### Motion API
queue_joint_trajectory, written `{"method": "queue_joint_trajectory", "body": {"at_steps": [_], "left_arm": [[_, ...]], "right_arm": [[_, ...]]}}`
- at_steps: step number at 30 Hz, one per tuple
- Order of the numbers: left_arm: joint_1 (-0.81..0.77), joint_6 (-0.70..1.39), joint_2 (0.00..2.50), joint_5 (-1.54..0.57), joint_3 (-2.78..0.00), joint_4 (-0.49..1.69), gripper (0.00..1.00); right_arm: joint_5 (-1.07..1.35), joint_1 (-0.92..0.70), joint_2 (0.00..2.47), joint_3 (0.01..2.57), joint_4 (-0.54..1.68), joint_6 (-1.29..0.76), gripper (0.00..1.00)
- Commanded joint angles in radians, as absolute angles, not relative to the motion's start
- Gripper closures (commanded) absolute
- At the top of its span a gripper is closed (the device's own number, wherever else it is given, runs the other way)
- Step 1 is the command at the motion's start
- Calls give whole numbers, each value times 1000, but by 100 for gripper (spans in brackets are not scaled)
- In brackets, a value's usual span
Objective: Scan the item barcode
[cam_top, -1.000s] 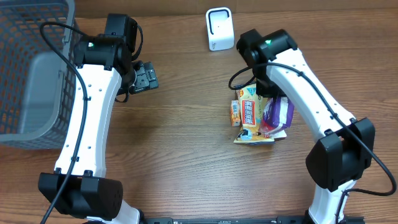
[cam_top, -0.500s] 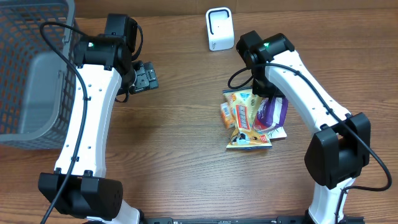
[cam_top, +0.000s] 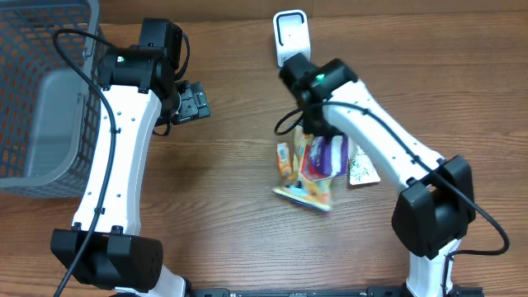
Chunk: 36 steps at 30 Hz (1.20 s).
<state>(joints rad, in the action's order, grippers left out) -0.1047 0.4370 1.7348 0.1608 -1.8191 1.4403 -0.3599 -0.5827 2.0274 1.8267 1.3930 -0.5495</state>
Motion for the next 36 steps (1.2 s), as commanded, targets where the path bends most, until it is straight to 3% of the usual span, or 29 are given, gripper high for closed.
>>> {"method": "queue_joint_trajectory", "body": {"at_steps": [1, 10, 18, 21, 27, 36], "left_arm": [[-105, 426, 1741, 160, -1827, 1439, 0], [-105, 426, 1741, 160, -1827, 1439, 0], [-105, 426, 1741, 160, -1827, 1439, 0], [-105, 426, 1741, 160, -1827, 1439, 0], [-105, 426, 1741, 160, -1827, 1439, 0], [-105, 426, 1741, 160, -1827, 1439, 0]], "right_arm": [[-328, -630, 2038, 1820, 1375, -550, 64], [-199, -714, 2043, 1820, 1261, -550, 50], [-43, -738, 2043, 1821, 1194, -550, 49], [-95, -737, 2043, 1821, 1190, -548, 41], [-209, -688, 2043, 1846, 1248, -448, 10], [-209, -598, 2043, 1940, 1387, -342, 3]]}}
